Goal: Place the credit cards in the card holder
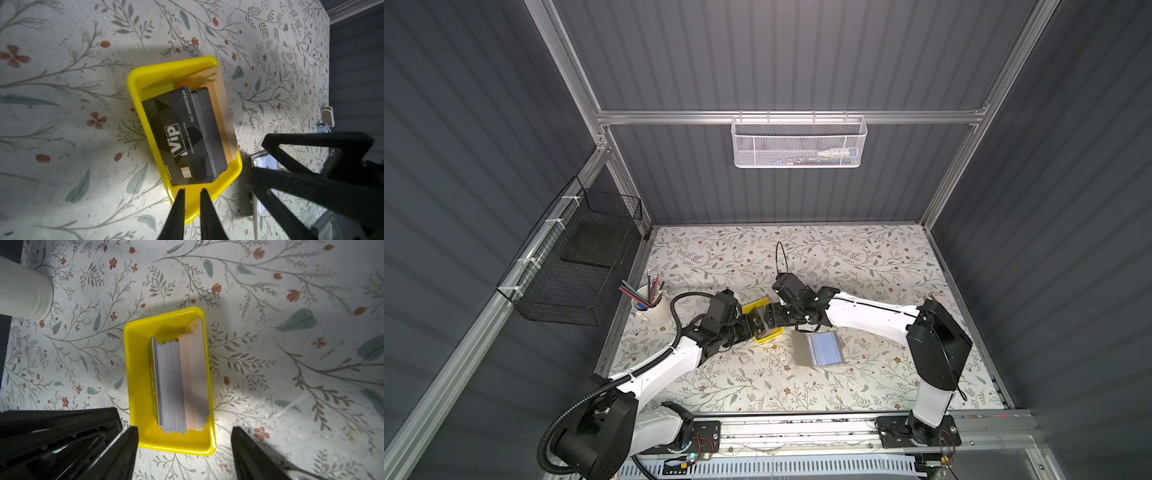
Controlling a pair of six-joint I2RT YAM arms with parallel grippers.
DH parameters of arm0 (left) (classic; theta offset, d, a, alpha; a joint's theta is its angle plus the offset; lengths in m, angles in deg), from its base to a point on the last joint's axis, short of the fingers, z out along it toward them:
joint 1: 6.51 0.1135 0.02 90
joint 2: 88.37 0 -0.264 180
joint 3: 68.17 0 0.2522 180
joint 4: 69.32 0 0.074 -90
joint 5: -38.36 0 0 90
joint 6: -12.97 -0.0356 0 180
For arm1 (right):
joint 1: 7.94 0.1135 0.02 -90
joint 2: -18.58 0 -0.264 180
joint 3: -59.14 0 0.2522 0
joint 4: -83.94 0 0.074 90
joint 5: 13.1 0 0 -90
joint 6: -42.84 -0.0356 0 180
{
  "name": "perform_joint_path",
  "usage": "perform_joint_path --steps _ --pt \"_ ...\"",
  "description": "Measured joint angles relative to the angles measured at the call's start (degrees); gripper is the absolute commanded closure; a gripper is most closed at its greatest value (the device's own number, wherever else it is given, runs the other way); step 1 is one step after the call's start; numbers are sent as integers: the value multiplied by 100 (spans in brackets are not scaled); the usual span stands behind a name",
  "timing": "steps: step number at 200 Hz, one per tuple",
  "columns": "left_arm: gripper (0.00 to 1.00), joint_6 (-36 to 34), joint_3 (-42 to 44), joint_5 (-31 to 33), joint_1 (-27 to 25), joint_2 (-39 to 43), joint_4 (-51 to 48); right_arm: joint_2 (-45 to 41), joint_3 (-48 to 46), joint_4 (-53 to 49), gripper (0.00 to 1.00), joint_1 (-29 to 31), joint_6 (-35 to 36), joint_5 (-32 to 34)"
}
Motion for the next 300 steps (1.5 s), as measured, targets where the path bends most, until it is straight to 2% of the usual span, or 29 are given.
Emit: perform_joint_path --steps 48,141,164,175,212,300 --pt "78 -83 -50 0 157 -321 -52 378 348 -164 22 0 96 -66" --pt "77 -129 -201 -37 157 -466 -28 782 566 -245 21 0 181 -94" --pt "68 -133 -201 -31 157 -503 -33 828 595 -240 20 0 181 -109" --pt "67 -122 -208 -20 179 -529 -48 828 595 -236 21 0 181 -125" --pt "67 -133 -243 52 184 -636 -166 828 595 -205 21 -2 195 -186" --pt "79 -280 -424 17 184 -1130 -94 804 361 181 21 -120 201 -350"
